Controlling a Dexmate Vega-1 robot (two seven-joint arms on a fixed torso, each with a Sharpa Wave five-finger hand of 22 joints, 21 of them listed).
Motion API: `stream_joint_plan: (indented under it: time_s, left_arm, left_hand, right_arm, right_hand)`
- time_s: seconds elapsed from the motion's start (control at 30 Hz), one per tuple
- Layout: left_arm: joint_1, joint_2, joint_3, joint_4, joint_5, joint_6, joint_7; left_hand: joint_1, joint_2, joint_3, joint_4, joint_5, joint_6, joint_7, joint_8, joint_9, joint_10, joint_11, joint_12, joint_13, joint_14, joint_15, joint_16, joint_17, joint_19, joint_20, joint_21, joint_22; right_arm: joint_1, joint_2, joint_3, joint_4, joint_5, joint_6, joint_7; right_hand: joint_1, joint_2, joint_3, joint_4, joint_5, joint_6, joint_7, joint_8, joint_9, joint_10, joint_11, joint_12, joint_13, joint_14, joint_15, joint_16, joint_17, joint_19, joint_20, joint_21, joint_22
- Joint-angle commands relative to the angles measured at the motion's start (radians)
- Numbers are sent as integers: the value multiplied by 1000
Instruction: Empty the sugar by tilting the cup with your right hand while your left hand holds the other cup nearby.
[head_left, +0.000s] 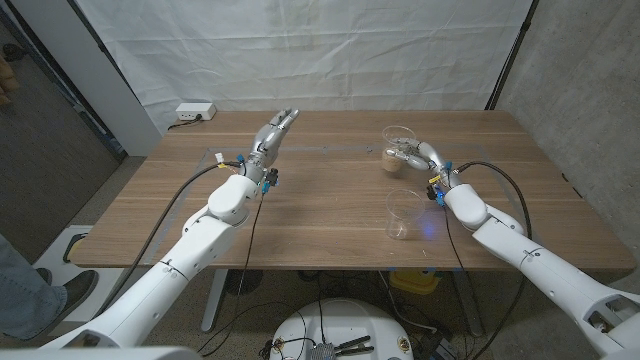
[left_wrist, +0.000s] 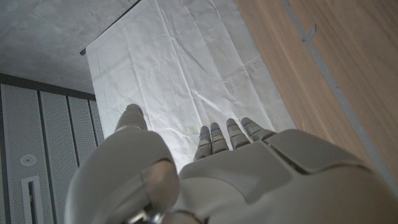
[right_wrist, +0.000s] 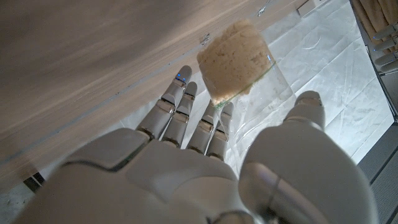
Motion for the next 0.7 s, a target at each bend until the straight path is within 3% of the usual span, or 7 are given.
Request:
stream_joint_plan:
  time_s: [0.03, 0.47, 0.7]
  left_arm:
    - [35, 83, 11, -74, 72, 17, -17]
    - [61, 140, 46, -145, 206, 6, -5]
    - [76, 155, 62, -137, 221, -11, -31]
  left_hand:
    - [12, -10, -1, -9, -9, 15, 6, 7, 2, 17, 6, 5, 1, 18, 0, 9, 2, 8, -11, 7, 4]
    - [29, -47, -17, -27, -12, 52, 14, 14, 2, 59, 19, 14, 2, 50, 7, 13, 3, 21, -11, 7, 6]
    - [35, -60, -24, -33, -10, 68, 14, 17, 2, 77, 16, 18, 3, 62, 7, 14, 4, 25, -14, 6, 6]
  right_arm:
    - [-83, -22, 43, -102, 22, -47, -60]
    - [-128, -28, 62, -170, 26, -70, -100]
    - [-152, -31, 74, -201, 33, -74, -117]
  right_hand:
    - [9, 5, 3, -5, -4, 6, -2, -1, 3, 2, -1, 2, 2, 0, -109, -4, 3, -2, -6, -1, 5]
    - [18, 1, 1, -8, -7, 8, 0, -5, 3, -1, -1, -2, 1, -2, -109, -9, 3, -2, -11, -3, 5]
    - [22, 0, 1, -9, -8, 9, 0, -7, 4, -1, -1, -3, 1, -2, -109, -10, 3, -2, -14, -4, 5]
